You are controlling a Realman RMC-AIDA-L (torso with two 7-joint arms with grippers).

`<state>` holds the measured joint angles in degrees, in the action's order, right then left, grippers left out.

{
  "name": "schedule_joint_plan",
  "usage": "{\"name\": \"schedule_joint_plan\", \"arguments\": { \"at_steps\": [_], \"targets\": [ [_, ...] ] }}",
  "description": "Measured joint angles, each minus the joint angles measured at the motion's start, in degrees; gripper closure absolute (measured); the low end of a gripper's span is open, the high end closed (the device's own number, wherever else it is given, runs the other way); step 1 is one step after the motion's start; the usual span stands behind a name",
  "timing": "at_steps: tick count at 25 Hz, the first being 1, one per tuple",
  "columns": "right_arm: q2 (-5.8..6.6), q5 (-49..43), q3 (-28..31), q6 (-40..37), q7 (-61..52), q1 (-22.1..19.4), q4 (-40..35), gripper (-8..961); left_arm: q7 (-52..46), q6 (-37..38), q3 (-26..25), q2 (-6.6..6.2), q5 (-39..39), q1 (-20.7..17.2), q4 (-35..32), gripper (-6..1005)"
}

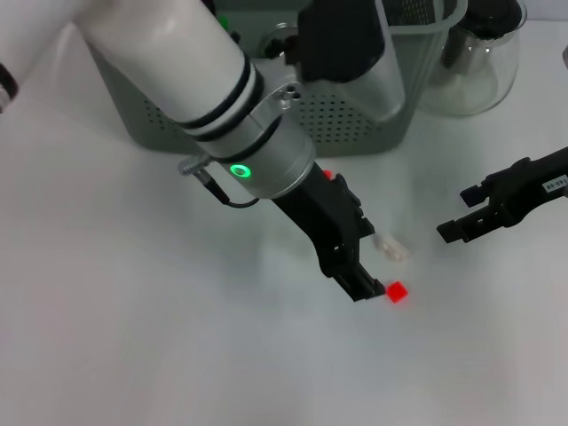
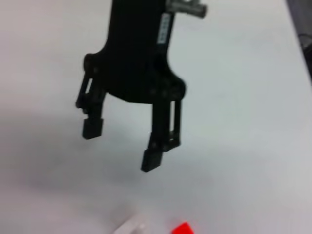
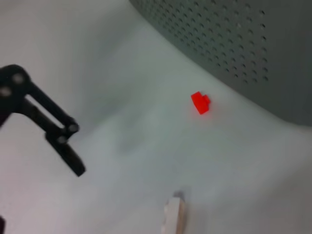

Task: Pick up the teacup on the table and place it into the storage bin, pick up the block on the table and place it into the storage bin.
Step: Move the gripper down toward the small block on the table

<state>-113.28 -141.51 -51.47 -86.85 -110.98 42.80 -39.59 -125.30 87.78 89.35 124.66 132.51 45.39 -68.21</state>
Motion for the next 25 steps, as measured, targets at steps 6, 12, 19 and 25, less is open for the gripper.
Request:
{"name": "schedule_joint_plan", "arguments": {
  "at_steps": [6,12,19,25],
  "targets": [
    [-0.05,0.1,0.1,-0.3,0.3,0.2,0.2,38,-0.9,-1.7,1.8,-0.01,0.7,1.0,2.7,212],
    [-1.08,0.1,-1.1,-0.7,1.1,1.6,-0.1,39,6.8,3.6,-3.5,-0.02,-0.7,-1.5,2.9,212],
    [-1.56,0.1,-2.5,-2.7,4.0,3.8,-0.3,39,23.7,13.7,-24.5,-0.2,-10.0,-6.9,7.0,213],
    [-1.67,0.1,-7.9,-3.2,5.5,6.6,-0.5,39,39.3,19.3,-41.4,-0.42,-14.2,-10.5,15.2,212]
  ]
}}
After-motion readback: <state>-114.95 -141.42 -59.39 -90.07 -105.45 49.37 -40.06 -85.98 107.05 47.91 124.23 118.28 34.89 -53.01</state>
